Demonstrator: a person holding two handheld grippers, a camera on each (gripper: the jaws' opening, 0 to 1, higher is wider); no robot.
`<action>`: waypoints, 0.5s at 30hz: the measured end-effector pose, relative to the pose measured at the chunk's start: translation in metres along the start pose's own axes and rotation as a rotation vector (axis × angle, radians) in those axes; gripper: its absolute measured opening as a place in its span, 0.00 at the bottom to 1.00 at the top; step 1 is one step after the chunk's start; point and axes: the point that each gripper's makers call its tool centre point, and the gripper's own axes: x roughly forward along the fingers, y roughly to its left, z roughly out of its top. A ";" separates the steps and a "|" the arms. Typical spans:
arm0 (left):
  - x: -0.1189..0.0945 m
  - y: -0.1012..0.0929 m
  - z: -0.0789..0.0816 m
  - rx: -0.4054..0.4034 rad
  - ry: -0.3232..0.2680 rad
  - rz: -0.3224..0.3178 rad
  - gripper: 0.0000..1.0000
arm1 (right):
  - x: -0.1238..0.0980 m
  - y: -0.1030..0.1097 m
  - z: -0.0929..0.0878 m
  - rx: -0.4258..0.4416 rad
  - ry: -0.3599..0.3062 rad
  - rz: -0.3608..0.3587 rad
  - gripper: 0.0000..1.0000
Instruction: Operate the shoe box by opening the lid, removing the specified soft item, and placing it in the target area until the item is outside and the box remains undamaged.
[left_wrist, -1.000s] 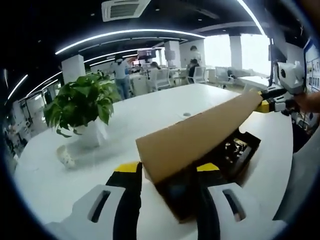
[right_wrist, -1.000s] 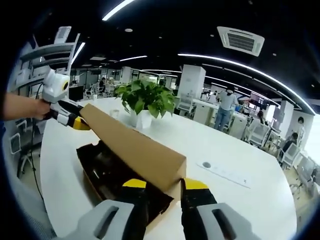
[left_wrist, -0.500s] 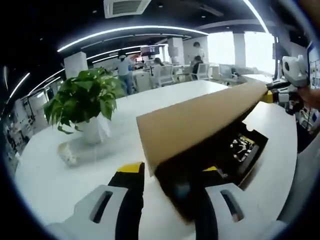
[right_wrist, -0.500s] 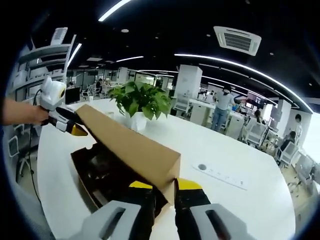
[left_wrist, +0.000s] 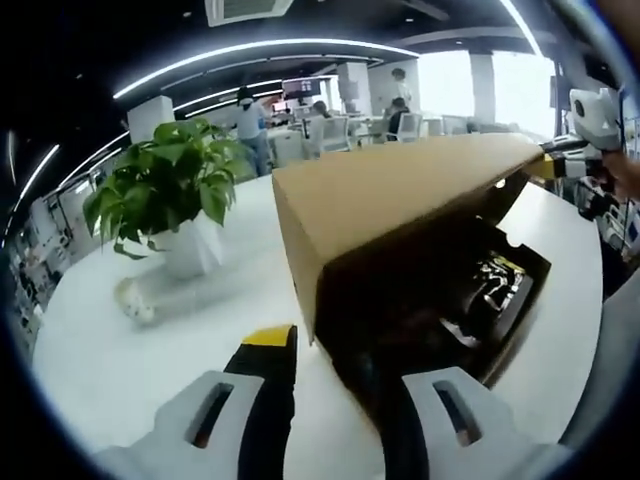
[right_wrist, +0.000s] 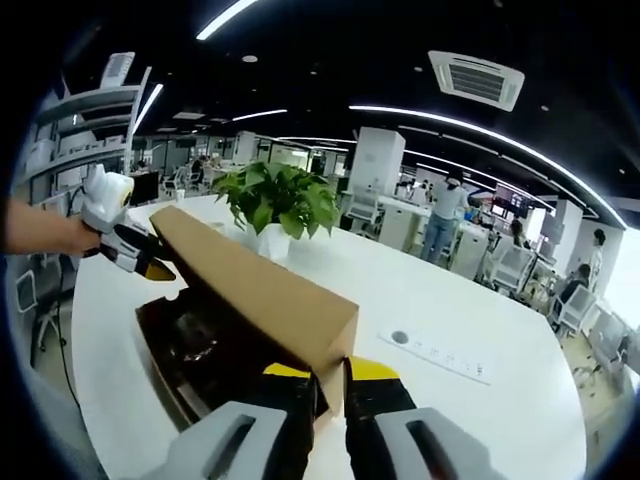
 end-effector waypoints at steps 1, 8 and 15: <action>0.002 0.000 -0.001 -0.001 0.005 0.002 0.26 | 0.000 0.000 0.000 -0.002 0.001 0.000 0.04; 0.012 0.007 -0.009 -0.014 0.028 0.031 0.24 | 0.004 -0.004 0.003 -0.016 0.008 0.006 0.04; 0.019 0.017 -0.015 -0.036 0.040 0.052 0.23 | 0.007 -0.009 0.006 -0.020 0.007 0.009 0.03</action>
